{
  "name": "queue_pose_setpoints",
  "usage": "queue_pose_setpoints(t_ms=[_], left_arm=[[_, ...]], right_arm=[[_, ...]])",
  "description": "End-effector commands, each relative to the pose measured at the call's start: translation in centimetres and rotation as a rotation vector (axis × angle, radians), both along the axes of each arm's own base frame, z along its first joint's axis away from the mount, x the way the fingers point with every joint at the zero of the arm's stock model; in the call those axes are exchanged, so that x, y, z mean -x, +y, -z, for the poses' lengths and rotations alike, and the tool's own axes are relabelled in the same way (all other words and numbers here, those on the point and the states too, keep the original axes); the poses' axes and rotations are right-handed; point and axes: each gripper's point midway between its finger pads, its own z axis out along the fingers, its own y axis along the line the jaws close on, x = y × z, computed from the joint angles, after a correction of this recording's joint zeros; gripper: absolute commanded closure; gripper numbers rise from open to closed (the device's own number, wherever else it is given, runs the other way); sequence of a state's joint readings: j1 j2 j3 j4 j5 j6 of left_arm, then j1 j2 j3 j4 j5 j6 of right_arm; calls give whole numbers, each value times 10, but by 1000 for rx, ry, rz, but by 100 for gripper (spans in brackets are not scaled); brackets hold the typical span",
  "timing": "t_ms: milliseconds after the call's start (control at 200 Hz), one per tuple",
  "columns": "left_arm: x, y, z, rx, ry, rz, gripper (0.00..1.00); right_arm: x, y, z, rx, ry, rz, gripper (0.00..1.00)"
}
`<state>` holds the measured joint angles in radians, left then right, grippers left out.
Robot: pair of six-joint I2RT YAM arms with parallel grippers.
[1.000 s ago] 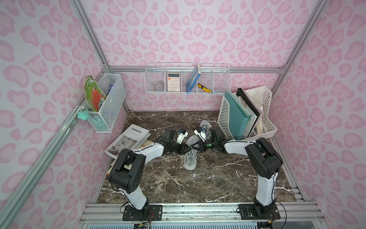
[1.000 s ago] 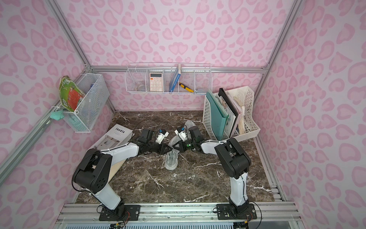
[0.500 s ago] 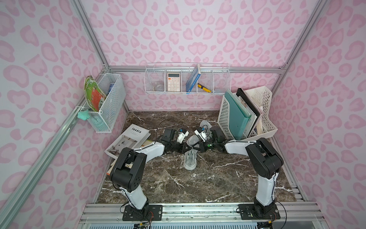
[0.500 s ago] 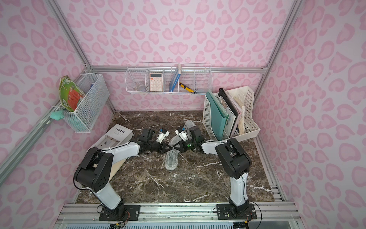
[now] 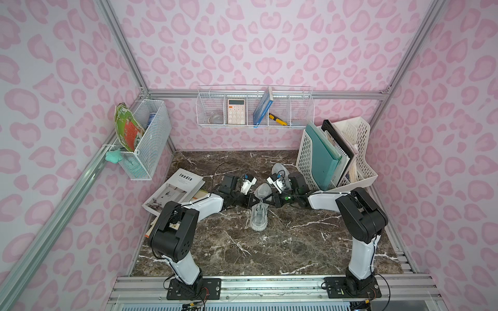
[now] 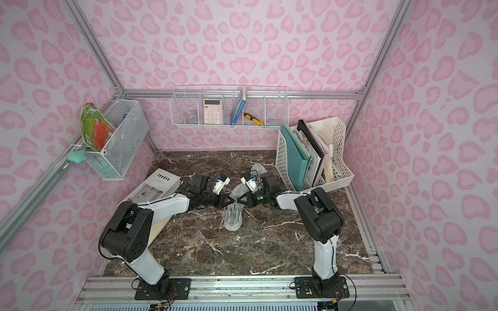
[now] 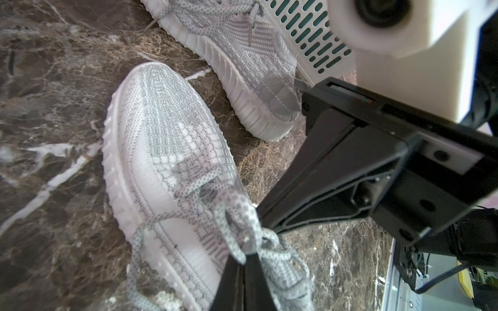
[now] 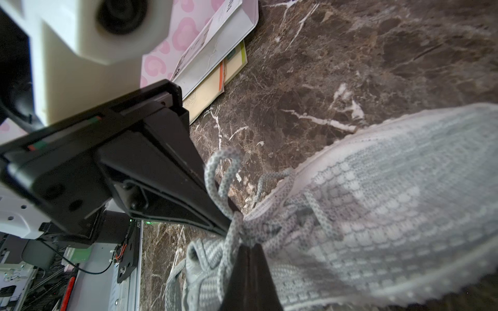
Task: Tie the shoes
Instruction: Cross the shoelace with the shoelace.
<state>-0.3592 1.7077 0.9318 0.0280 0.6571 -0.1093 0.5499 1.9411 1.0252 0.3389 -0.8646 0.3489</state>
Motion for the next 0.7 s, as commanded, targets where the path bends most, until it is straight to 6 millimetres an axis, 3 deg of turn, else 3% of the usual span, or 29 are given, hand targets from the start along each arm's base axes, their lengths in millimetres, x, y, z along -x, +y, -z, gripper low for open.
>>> queue_pose_setpoints(t_ms=[0,695], left_arm=[[-4,-2,-8,25,-27,-3,100],[3,-7,-16,75,-33,25,100]], right_arm=[[8,5,-11,-64,18,-40,92],[12,13,-15,-148,81,-62,80]])
